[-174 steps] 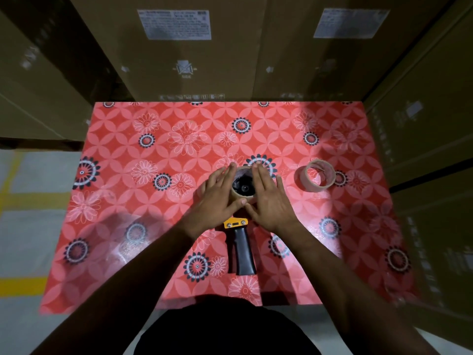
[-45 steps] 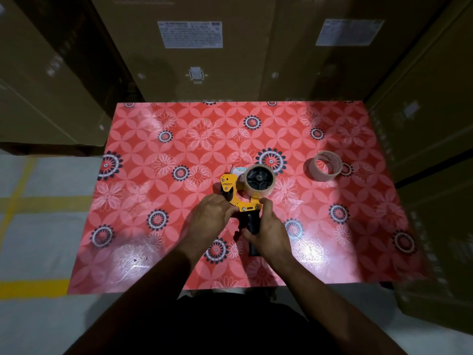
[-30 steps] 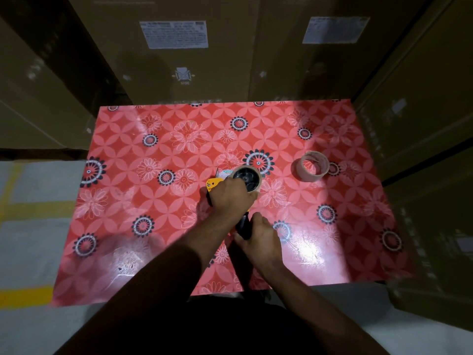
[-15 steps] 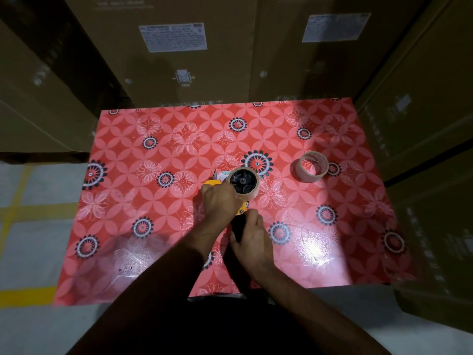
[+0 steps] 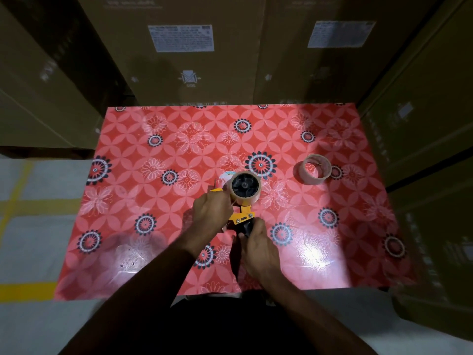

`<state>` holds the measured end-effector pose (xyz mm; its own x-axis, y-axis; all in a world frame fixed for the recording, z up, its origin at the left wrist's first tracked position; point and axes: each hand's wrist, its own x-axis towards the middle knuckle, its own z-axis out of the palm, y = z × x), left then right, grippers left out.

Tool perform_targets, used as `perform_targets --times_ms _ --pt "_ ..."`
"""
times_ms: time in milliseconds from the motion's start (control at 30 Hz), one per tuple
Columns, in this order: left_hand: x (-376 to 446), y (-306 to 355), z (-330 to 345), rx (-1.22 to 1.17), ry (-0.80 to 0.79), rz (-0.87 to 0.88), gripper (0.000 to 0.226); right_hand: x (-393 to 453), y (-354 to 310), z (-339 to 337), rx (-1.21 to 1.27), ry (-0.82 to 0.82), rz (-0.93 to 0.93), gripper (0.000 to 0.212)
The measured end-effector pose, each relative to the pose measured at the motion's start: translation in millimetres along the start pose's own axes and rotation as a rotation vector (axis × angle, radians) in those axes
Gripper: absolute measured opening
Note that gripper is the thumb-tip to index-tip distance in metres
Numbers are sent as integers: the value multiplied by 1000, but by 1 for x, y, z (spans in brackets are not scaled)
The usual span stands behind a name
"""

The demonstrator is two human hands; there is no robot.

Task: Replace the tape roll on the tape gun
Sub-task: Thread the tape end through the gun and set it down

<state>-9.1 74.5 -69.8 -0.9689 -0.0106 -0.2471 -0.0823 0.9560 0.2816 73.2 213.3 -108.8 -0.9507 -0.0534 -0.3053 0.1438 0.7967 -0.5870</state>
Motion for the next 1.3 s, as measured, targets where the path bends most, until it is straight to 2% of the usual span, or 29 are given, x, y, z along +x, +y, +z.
perform_targets --times_ms 167,300,400,500,533,633,667,767,967,1133,1300 --pt "-15 -9 -5 -32 -35 -25 12 -1 0 -3 -66 -17 -22 26" --pt "-31 -26 -5 -129 -33 -33 8 14 6 -14 -54 61 13 22" --pt "-31 -37 1 -162 9 -61 8 26 11 -26 -113 19 18 25" --pt "-25 -46 6 -219 9 -101 25 30 13 -29 -159 31 6 30" --pt "-23 -49 7 -214 12 -104 26 30 11 -28 -165 38 13 33" --pt "-18 -53 11 -109 47 -57 3 35 10 -21 -202 70 -5 55" --pt "-17 -55 14 -77 50 -21 7 37 10 -20 -238 76 -11 65" --pt "-15 -64 19 -42 -19 137 12 40 15 -15 -339 70 -41 75" --pt "-5 -82 3 -98 -148 322 29 43 25 -25 -380 29 -67 66" --pt "7 -86 -8 -61 -238 364 38 47 29 -29 -373 9 -85 58" --pt "10 -105 -6 -172 -373 327 20 50 33 -34 -403 -12 -90 62"
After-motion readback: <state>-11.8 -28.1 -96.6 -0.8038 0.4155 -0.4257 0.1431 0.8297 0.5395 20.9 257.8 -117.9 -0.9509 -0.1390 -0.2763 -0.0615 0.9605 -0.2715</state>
